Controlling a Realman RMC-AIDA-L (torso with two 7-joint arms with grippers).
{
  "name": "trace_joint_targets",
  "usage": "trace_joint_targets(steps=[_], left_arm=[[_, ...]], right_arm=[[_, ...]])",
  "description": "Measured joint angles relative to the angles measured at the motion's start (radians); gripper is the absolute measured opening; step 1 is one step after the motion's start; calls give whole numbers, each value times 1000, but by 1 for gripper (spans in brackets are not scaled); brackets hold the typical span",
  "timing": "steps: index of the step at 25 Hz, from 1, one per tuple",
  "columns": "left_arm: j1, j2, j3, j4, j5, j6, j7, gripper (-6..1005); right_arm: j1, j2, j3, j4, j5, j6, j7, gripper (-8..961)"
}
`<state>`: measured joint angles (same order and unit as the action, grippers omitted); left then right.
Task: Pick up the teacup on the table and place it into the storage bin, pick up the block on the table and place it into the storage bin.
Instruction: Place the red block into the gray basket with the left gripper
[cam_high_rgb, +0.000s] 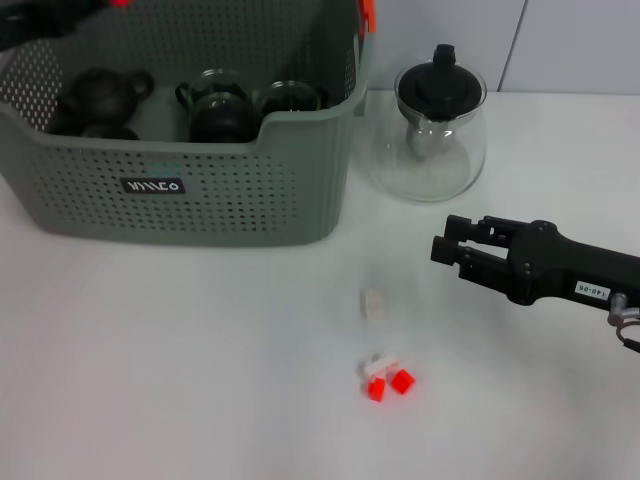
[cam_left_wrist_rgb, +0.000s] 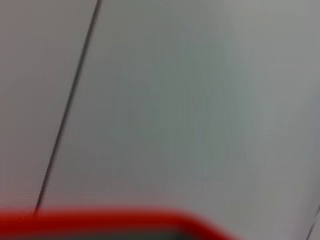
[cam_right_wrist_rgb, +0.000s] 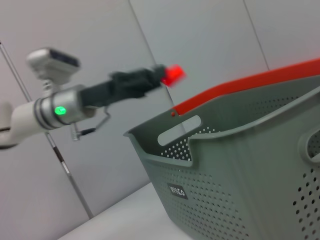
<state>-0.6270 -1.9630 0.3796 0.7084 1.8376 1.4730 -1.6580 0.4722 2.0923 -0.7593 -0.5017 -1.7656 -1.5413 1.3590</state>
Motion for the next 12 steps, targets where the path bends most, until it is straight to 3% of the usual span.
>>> trace_joint_targets(steps=[1, 5, 6, 10, 12], left_arm=[[-25, 6, 121, 7, 68, -149, -88, 282], [-35, -3, 183, 9, 111, -249, -149, 282], [-37, -21, 230, 16, 126, -324, -168, 282], [-28, -42, 254, 45, 125, -358, -170, 283], [-16, -45, 241, 62, 97, -331, -170, 343]], right_arm=[[0, 0, 0, 0, 0, 0, 0, 577], [4, 1, 0, 0, 0, 0, 1, 577], [5, 2, 0, 1, 0, 0, 1, 577], [7, 2, 0, 2, 0, 0, 1, 578], [7, 2, 0, 2, 0, 0, 1, 579]])
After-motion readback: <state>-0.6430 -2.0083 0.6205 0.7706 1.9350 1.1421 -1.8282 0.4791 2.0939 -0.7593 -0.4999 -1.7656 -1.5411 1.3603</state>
